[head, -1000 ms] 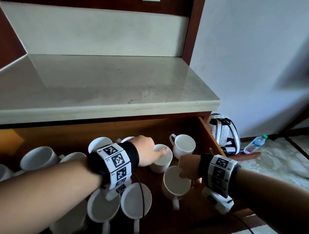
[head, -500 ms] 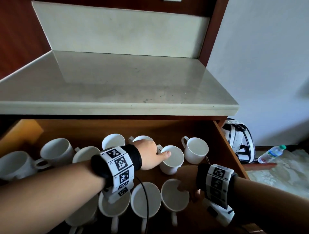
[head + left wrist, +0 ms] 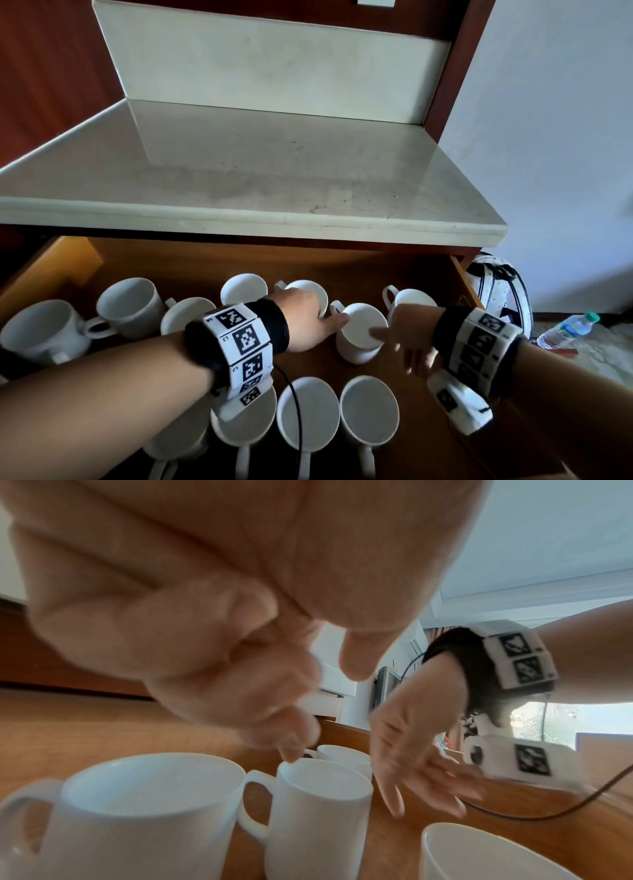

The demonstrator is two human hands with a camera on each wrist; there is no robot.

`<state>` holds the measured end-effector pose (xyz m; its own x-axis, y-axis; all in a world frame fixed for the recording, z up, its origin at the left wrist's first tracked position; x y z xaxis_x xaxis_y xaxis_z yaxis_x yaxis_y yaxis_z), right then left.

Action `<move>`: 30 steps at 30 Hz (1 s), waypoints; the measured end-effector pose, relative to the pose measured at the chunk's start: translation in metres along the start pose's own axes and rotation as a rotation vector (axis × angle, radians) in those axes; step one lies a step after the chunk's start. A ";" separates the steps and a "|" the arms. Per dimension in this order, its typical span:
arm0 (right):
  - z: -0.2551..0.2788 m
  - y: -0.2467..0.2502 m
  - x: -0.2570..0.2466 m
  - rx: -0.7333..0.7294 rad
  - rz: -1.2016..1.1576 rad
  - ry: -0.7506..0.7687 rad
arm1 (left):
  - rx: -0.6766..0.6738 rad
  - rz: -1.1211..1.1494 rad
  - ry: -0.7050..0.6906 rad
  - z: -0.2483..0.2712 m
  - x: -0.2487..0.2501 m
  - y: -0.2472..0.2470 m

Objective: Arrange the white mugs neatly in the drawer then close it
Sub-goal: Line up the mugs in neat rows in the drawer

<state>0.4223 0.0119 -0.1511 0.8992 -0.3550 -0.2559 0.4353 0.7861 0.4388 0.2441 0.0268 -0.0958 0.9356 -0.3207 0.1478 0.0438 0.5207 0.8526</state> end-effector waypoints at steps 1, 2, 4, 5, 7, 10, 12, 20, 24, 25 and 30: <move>0.003 0.011 -0.002 0.071 -0.001 -0.003 | -0.001 0.012 -0.002 0.001 -0.001 0.000; 0.004 0.016 -0.003 0.112 -0.003 -0.008 | -0.006 0.020 -0.003 0.002 -0.002 0.000; -0.004 0.014 -0.004 0.134 -0.011 -0.038 | -0.018 0.024 -0.009 0.002 -0.001 -0.001; -0.007 0.010 -0.008 0.127 -0.028 -0.045 | -0.018 0.028 -0.013 0.003 -0.001 -0.001; -0.010 0.005 -0.021 0.162 0.131 -0.007 | -0.005 0.038 -0.019 0.005 -0.003 0.000; -0.003 0.008 -0.033 0.203 0.493 -0.042 | 0.025 0.060 -0.041 0.008 -0.005 0.005; 0.008 0.028 -0.040 0.303 0.479 -0.020 | 0.072 0.069 -0.079 0.011 -0.003 0.016; 0.133 0.054 -0.086 0.703 0.827 0.208 | 0.074 -0.048 -0.182 0.006 0.058 0.056; 0.147 0.067 -0.052 0.799 0.558 0.185 | 0.037 0.165 -0.128 -0.011 0.070 0.056; 0.141 0.069 -0.037 0.783 0.507 0.152 | 0.042 0.230 -0.123 -0.013 0.073 0.055; 0.114 0.069 0.013 0.657 0.500 0.038 | -0.156 0.326 -0.270 -0.001 0.112 0.031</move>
<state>0.4694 0.0034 -0.0260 0.9967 -0.0154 0.0798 -0.0677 0.3863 0.9199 0.3503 0.0080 -0.0529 0.7850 -0.3043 0.5395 -0.1665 0.7353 0.6570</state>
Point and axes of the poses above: each hand's wrist, its own z-axis away from the middle knuckle, its own y-axis out of the back of the hand, x = y × z, the point moved 9 cm from there along -z, towards the middle knuckle, and after that the axes turned 11 degrees about -x, right-handed, at the moved point
